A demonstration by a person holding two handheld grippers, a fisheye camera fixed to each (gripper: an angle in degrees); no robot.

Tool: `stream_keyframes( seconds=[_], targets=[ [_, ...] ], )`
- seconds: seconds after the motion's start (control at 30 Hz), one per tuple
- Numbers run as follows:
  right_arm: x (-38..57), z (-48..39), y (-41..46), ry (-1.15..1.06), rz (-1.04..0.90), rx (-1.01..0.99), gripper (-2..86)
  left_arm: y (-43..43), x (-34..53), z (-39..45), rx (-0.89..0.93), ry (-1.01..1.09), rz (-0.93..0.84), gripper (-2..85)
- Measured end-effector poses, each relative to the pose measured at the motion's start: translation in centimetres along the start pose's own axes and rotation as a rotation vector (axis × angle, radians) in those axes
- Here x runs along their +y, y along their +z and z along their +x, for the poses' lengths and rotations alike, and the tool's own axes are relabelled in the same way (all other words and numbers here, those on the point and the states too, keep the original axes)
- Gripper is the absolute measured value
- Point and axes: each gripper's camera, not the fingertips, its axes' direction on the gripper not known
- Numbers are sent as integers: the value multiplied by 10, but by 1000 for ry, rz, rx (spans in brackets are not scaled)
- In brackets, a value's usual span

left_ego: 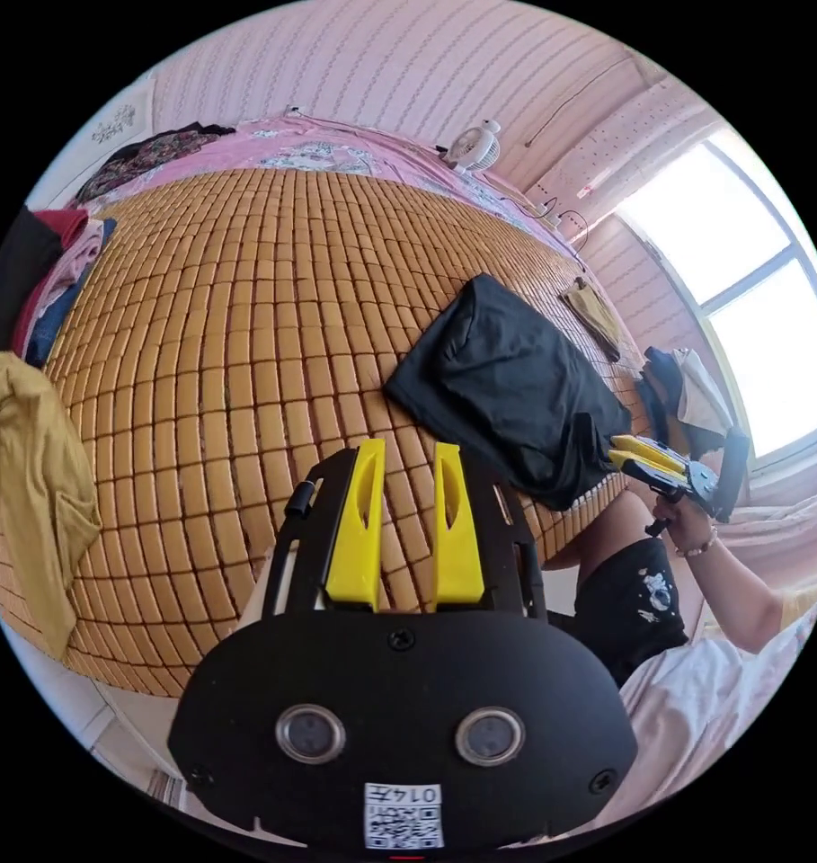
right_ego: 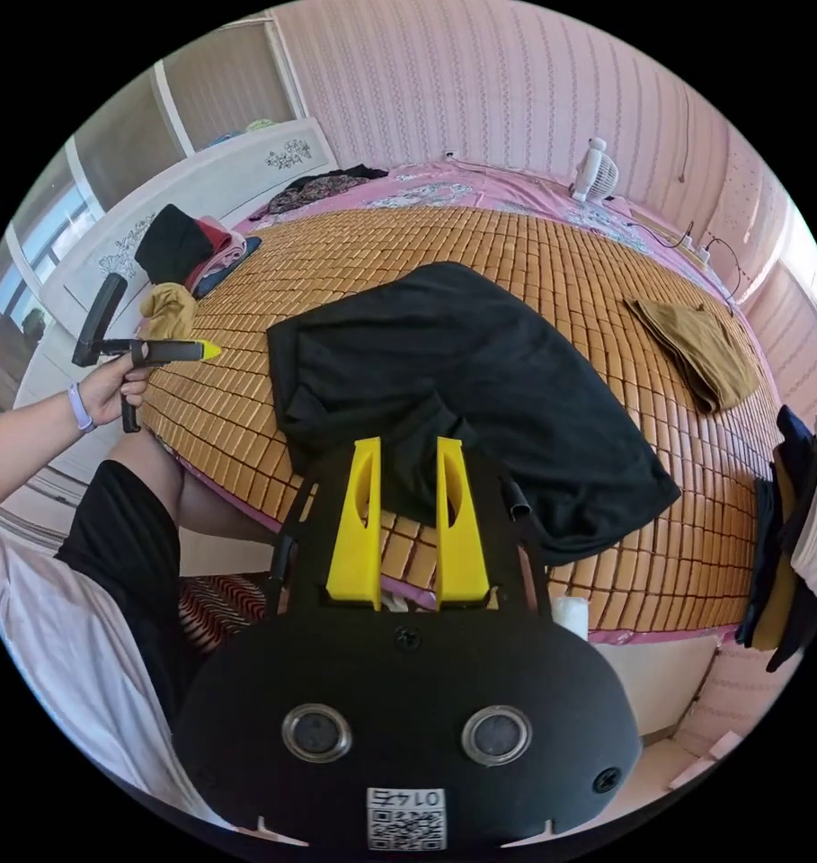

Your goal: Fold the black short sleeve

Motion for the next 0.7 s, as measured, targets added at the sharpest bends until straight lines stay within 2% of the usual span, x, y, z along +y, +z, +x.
stream_keyframes(
  seconds=[0.1,0.17,0.3,0.37,0.5,0.7],
  targets=[
    [-1,11,22,-18,-146,-9,52,26,-40,18,-130,79,-17,102],
    [2,23,5,15,-123,-59,11,54,-58,24,-230,87,-147,106],
    [35,44,-57,9,9,-90,-3,57,-66,30,-253,111,-163,88],
    [58,54,-84,29,55,-69,-3,57,-67,32,-181,167,-211,15],
    [107,83,-124,144,88,-51,-2,50,-56,33,-122,183,-206,-7],
    [168,105,-170,171,52,77,3,-6,3,62,177,284,-100,-10]
  ],
)
